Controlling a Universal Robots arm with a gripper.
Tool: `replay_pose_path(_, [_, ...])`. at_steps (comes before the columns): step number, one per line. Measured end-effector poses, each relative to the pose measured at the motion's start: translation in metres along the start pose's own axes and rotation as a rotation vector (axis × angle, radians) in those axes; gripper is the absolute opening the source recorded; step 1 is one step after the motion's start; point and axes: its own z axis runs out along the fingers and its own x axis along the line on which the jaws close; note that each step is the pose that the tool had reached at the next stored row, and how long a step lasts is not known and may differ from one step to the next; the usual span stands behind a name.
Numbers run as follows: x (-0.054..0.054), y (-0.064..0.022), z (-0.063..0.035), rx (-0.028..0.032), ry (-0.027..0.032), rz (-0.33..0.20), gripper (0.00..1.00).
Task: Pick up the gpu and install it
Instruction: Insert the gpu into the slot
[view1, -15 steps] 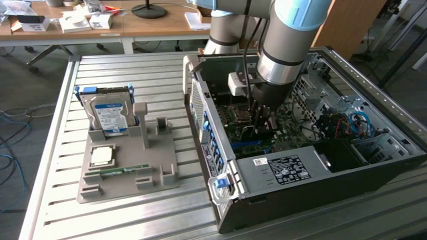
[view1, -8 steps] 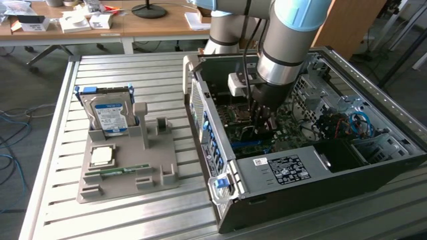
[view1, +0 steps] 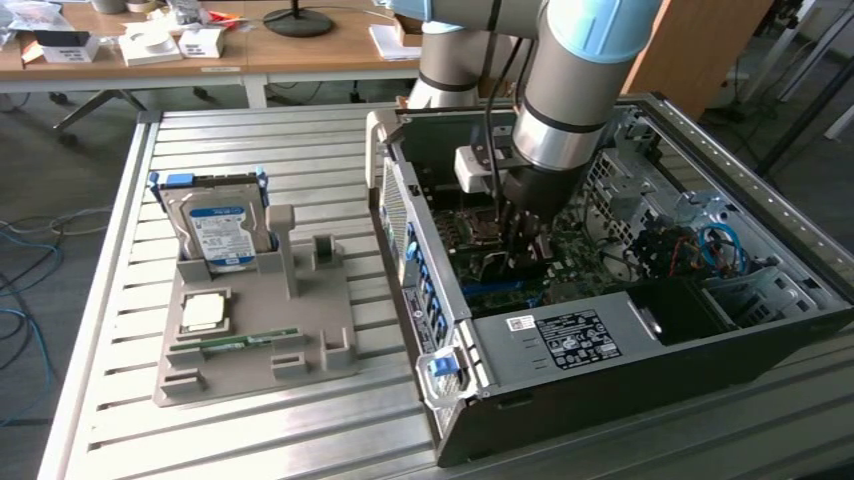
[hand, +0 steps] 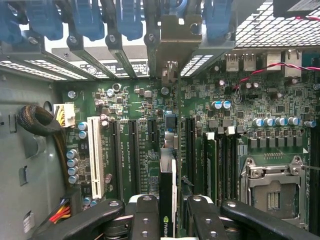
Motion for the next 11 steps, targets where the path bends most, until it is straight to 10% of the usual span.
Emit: replay_pose_path(11, [-0.0005, 0.0, 0.0018, 0.0, -0.0004, 0.0, 0.26])
